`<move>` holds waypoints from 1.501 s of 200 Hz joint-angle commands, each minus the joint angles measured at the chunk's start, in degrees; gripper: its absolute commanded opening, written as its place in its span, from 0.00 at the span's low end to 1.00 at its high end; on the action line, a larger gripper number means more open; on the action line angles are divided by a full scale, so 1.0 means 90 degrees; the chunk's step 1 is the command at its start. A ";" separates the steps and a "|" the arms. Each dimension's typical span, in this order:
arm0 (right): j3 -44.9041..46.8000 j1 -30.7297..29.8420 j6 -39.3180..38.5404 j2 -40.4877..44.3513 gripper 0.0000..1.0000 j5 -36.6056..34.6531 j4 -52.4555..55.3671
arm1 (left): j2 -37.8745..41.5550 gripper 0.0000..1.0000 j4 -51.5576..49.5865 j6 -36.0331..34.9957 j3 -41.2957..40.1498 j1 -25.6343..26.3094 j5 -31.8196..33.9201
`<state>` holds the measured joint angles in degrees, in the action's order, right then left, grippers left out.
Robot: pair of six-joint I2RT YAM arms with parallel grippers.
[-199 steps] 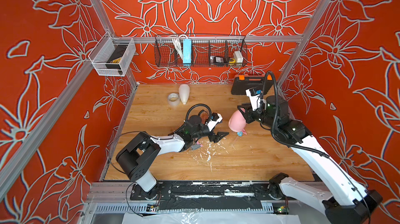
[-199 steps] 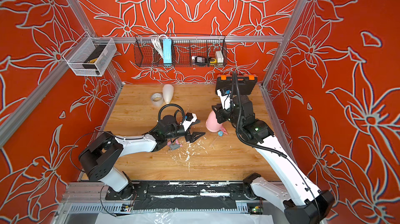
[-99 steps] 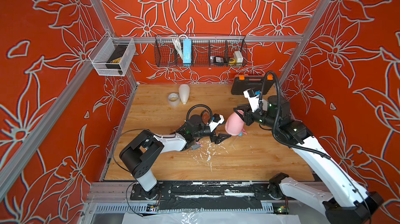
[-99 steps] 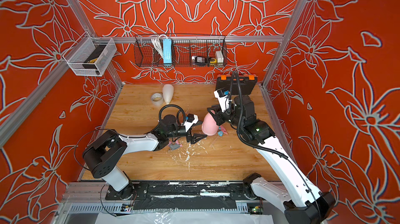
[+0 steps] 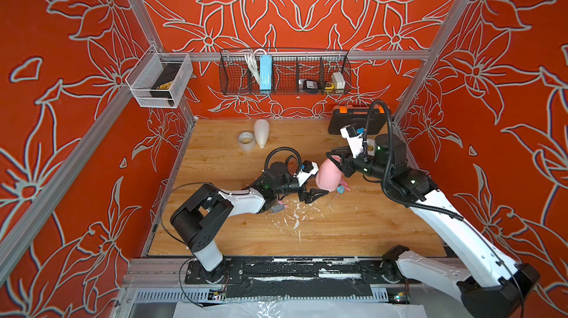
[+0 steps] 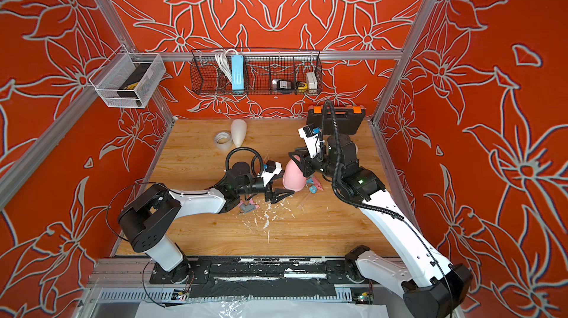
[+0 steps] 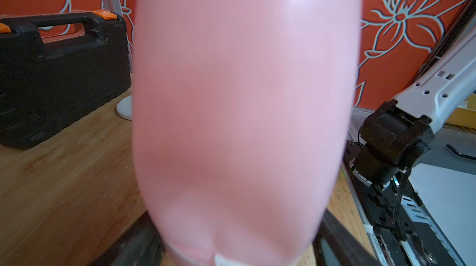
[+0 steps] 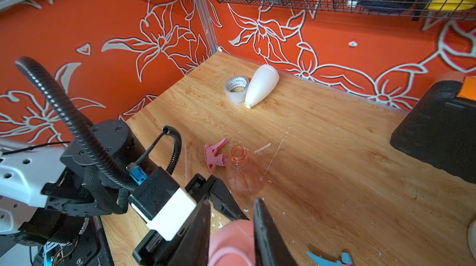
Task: Attach spray nozzles to spray bottles
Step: Pick up the spray bottle from the center of the board, then pick up the spray nozzle from the center of the board.
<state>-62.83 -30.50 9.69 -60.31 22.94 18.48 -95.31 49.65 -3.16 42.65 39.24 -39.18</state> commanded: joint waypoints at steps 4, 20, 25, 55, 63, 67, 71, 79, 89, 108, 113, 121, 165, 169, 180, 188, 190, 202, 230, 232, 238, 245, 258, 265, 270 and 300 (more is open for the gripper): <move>-0.0041 -0.0195 0.0009 -0.0075 0.00 0.0111 0.0017 | 0.0030 0.81 0.0334 -0.0049 0.0089 -0.0025 -0.0092; -0.0047 -0.0220 0.0017 -0.0073 0.00 0.0089 0.0002 | 0.0089 0.85 0.0328 -0.0060 0.0056 -0.0025 -0.0090; -0.0043 -0.0221 0.0023 -0.0067 0.00 0.0093 -0.0006 | 0.0106 0.87 0.0324 -0.0067 0.0046 -0.0025 -0.0109; -0.0098 -0.0246 0.0012 -0.0097 0.00 0.0071 -0.0005 | 0.0128 0.89 0.0304 -0.0068 0.0028 -0.0024 -0.0120; -0.0092 -0.0258 0.0010 -0.0099 0.00 0.0061 -0.0004 | 0.0130 0.89 0.0294 -0.0079 0.0027 -0.0025 -0.0137; -0.0097 -0.0254 0.0012 -0.0104 0.00 0.0056 -0.0004 | 0.0136 0.89 0.0285 -0.0095 0.0034 -0.0025 -0.0146; -0.0099 -0.0254 0.0010 -0.0105 0.00 0.0054 -0.0008 | 0.0140 0.88 0.0270 -0.0107 0.0031 -0.0025 -0.0149; -0.0100 -0.0272 0.0009 -0.0096 0.00 0.0050 0.0000 | 0.0145 0.86 0.0255 -0.0141 0.0027 -0.0025 -0.0149; -0.0109 -0.0268 0.0002 -0.0097 0.00 0.0031 0.0015 | 0.0146 0.83 0.0245 -0.0174 0.0021 -0.0025 -0.0168; -0.0131 -0.0290 -0.0011 -0.0116 0.00 0.0003 0.0045 | 0.0137 0.77 0.0207 -0.0215 0.0017 -0.0030 -0.0207; -0.0146 -0.0283 -0.0012 -0.0132 0.00 0.0005 0.0059 | 0.0146 0.76 0.0214 -0.0231 0.0017 -0.0033 -0.0217; -0.0180 -0.0296 0.0008 -0.0157 0.02 -0.0014 0.0115 | 0.0152 0.74 0.0212 -0.0261 0.0003 -0.0029 -0.0186; -0.0652 -0.0184 0.0577 -0.0302 0.64 -0.1700 0.1262 | 0.0331 0.71 0.0017 -0.0744 -0.0232 -0.0034 0.0788; -0.0698 -0.0064 0.0691 -0.0314 0.64 -0.1884 0.1466 | 0.0362 0.71 -0.0040 -0.0812 -0.0258 -0.0034 0.0916; -0.0729 0.0441 0.1079 -0.0355 0.65 -0.2006 0.1896 | 0.0436 0.69 -0.0104 -0.0925 -0.0359 -0.0031 0.1279; -0.0637 0.0824 0.1406 -0.0382 0.65 -0.2031 0.2130 | 0.0495 0.68 -0.0107 -0.0971 -0.0435 -0.0034 0.1490; -0.0597 0.0919 0.1477 -0.0399 0.64 -0.1999 0.2169 | 0.0512 0.68 -0.0094 -0.0976 -0.0465 -0.0034 0.1530; -0.0279 0.1389 0.1815 -0.0559 0.63 -0.1661 0.2310 | 0.0590 0.68 0.0061 -0.0928 -0.0633 -0.0034 0.1788; 0.0201 0.1802 0.2170 -0.1515 0.53 -0.0945 0.2676 | 0.0816 0.66 0.0266 -0.0753 -0.0895 -0.0034 0.2158; 0.0227 0.1798 0.2166 -0.1551 0.53 -0.0920 0.2650 | 0.0829 0.66 0.0312 -0.0753 -0.0927 -0.0034 0.2164; 0.0372 0.1791 0.2228 -0.1596 0.53 -0.0849 0.2514 | 0.0844 0.65 0.0464 -0.0757 -0.1028 -0.0034 0.2169; 0.0568 0.1806 0.2317 -0.1590 0.54 -0.0842 0.2302 | 0.0860 0.64 0.0620 -0.0771 -0.1125 -0.0034 0.2178; 0.0808 0.1805 0.2435 -0.1635 0.55 -0.0918 0.2109 | 0.0875 0.62 0.0687 -0.0762 -0.1175 -0.0034 0.2207; 0.0860 0.1801 0.2481 -0.1710 0.54 -0.0952 0.2112 | 0.0884 0.62 0.0693 -0.0746 -0.1175 -0.0034 0.2196; 0.0897 0.1798 0.2511 -0.1777 0.54 -0.0957 0.2117 | 0.0887 0.62 0.0715 -0.0721 -0.1184 -0.0033 0.2189; 0.1303 0.1788 0.2765 -0.2136 0.52 -0.0981 0.1811 | 0.0910 0.60 0.1219 -0.0536 -0.1357 -0.0034 0.2119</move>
<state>-53.21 -14.28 30.94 -77.71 13.74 37.08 -88.66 53.98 -8.88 31.44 39.07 -20.21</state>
